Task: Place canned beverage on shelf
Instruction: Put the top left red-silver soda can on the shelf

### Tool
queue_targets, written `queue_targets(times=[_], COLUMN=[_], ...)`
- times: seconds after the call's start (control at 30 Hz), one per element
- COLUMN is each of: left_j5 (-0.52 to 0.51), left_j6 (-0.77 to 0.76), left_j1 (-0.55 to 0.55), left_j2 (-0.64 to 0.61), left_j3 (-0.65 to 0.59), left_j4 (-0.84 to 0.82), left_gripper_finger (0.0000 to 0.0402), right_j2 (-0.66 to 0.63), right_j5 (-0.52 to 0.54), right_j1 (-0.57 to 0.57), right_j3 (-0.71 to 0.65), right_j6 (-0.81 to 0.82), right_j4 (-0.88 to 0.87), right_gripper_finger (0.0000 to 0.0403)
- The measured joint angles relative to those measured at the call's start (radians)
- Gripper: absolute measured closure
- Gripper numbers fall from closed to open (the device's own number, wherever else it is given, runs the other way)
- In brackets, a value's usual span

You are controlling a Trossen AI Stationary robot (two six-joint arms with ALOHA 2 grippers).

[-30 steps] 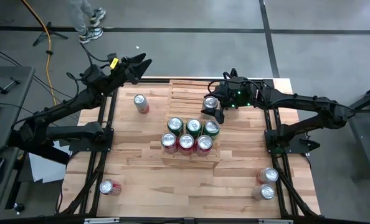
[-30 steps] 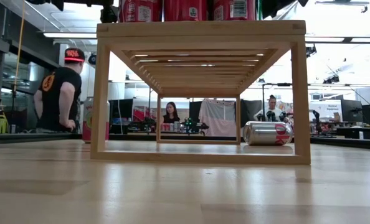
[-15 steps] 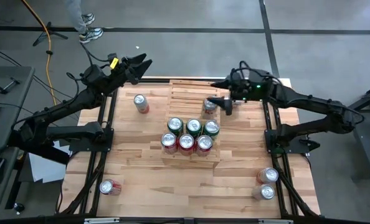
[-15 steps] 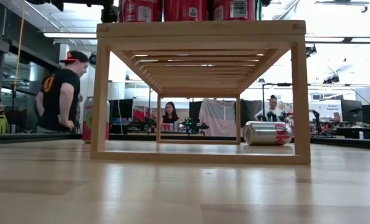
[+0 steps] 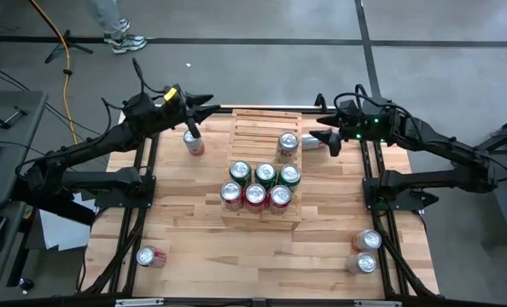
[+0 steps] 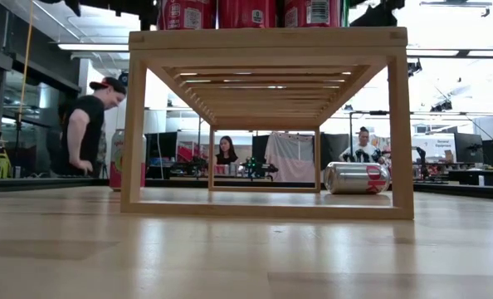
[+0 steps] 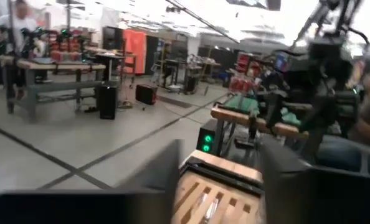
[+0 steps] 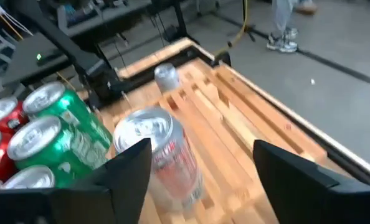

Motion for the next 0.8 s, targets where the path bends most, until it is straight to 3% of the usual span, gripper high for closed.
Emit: queue_targets(times=[0.07, 0.1, 0.2, 0.37, 0.4, 0.57, 0.7, 0.8], left_j5=[0.001, 0.001, -0.020, 0.020, 0.039, 0.138, 0.124, 0.101], left_j6=[0.034, 0.044, 0.056, 0.056, 0.057, 0.114, 0.262, 0.316], left_j1=[-0.015, -0.020, -0.023, -0.028, -0.032, -0.061, -0.089, -0.089], left_j2=[0.000, 0.000, 0.001, 0.061, 0.082, 0.197, 0.280, 0.349], left_j3=[0.000, 0.000, 0.004, 0.092, 0.120, 0.272, 0.403, 0.475], left_j4=[-0.002, -0.002, 0.004, 0.040, 0.042, 0.028, -0.036, -0.056], left_gripper_finger=[0.0368, 0.0383, 0.0392, 0.0401, 0.0401, 0.0399, 0.0401, 0.0401], right_j2=[0.005, 0.009, 0.025, 0.078, 0.098, 0.196, 0.291, 0.375], right_j5=[0.000, -0.001, -0.005, -0.096, -0.112, -0.172, -0.195, -0.229], right_j1=[0.001, 0.001, 0.001, 0.001, 0.001, 0.003, 0.041, 0.074], right_j3=[0.000, 0.000, 0.000, 0.005, 0.015, 0.095, 0.196, 0.274], right_j6=[0.006, 0.006, 0.006, 0.029, 0.032, 0.013, -0.081, -0.143], right_j4=[-0.005, -0.003, 0.060, 0.364, 0.401, 0.543, 0.551, 0.550], right_gripper_finger=[0.0162, 0.0175, 0.0226, 0.0374, 0.0386, 0.0359, 0.0394, 0.0393])
